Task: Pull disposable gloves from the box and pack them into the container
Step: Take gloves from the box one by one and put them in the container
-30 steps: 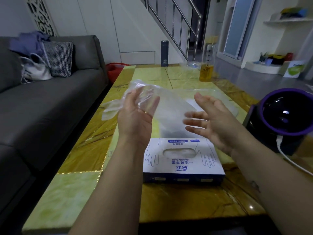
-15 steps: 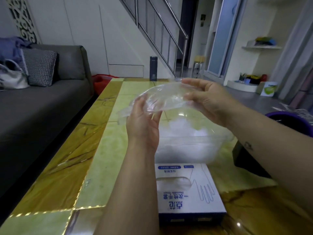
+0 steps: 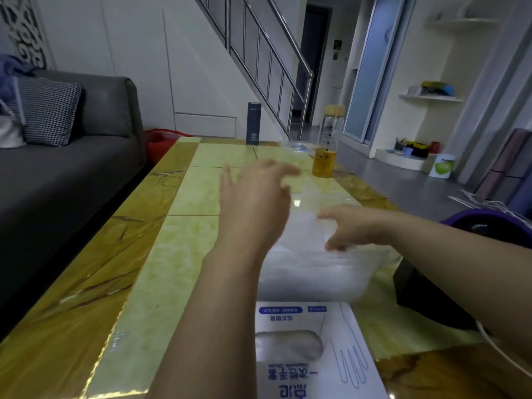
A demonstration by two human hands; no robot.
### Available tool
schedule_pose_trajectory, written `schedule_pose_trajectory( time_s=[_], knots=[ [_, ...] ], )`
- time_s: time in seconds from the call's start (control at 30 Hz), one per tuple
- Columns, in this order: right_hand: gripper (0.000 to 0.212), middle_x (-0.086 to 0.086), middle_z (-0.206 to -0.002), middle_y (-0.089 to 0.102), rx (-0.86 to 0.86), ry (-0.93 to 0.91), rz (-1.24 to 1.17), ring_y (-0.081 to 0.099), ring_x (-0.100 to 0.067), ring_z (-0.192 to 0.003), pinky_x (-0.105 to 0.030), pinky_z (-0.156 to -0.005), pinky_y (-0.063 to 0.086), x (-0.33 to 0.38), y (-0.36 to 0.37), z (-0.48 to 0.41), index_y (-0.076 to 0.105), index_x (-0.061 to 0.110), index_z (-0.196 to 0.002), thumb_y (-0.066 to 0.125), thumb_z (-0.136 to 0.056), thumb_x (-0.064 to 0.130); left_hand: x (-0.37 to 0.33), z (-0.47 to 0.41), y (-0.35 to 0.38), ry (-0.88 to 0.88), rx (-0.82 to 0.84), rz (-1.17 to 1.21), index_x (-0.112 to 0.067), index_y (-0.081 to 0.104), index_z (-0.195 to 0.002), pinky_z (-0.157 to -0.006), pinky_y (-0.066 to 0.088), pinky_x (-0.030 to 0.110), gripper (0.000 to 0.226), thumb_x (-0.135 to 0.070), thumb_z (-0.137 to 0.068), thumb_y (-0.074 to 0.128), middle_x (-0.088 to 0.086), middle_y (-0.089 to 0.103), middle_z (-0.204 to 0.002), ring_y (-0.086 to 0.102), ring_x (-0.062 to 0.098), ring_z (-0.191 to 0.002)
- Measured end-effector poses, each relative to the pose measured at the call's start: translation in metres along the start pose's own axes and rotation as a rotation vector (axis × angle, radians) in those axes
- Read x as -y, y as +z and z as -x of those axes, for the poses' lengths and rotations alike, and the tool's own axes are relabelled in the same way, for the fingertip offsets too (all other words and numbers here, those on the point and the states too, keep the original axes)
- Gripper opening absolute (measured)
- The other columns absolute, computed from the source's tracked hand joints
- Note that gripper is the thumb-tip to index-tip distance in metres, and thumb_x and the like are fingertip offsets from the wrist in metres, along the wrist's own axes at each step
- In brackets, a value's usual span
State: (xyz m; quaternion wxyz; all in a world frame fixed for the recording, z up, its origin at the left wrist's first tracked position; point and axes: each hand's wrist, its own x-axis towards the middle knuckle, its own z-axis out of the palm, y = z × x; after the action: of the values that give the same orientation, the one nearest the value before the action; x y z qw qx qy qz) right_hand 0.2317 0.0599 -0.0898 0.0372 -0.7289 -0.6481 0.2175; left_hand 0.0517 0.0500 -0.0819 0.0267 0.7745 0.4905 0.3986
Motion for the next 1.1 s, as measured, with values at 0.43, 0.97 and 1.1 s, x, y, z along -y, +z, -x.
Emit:
schedule_pose_trajectory(
  time_s=[0.43, 0.97, 1.1],
  knots=[
    [0.057, -0.006, -0.132, 0.042, -0.085, -0.015, 0.932, 0.041, -0.028, -0.12, -0.036, -0.095, 0.042, 0.03, -0.014, 0.019, 0.056, 0.021, -0.128, 0.068, -0.08, 0.049, -0.002, -0.029, 0.021, -0.013, 1.074, -0.393, -0.011, 0.061, -0.124, -0.098, 0.04, 0.032, 0.05, -0.048, -0.096, 0.043, 0.005, 0.062, -0.125, 0.058, 0.021, -0.111],
    [0.093, -0.009, -0.15, 0.028, 0.353, -0.037, 0.585, 0.038, -0.035, -0.13, -0.044, -0.106, 0.037, 0.008, 0.022, -0.047, 0.021, 0.026, -0.147, 0.079, -0.075, 0.031, 0.014, -0.038, 0.067, -0.31, 1.158, -0.55, -0.003, 0.039, -0.14, -0.106, 0.03, 0.035, 0.048, -0.031, -0.103, 0.028, 0.016, 0.042, -0.139, 0.042, 0.028, -0.126],
    [0.09, -0.011, -0.154, 0.019, 0.442, 0.017, 0.535, 0.035, -0.037, -0.133, -0.045, -0.105, 0.037, 0.004, 0.024, -0.055, 0.018, 0.03, -0.149, 0.075, -0.079, 0.028, 0.018, -0.041, 0.066, -0.312, 1.413, -0.561, -0.006, 0.05, -0.134, -0.091, 0.038, 0.029, 0.044, -0.031, -0.099, 0.044, 0.004, 0.052, -0.113, 0.05, 0.021, -0.1]
  ],
)
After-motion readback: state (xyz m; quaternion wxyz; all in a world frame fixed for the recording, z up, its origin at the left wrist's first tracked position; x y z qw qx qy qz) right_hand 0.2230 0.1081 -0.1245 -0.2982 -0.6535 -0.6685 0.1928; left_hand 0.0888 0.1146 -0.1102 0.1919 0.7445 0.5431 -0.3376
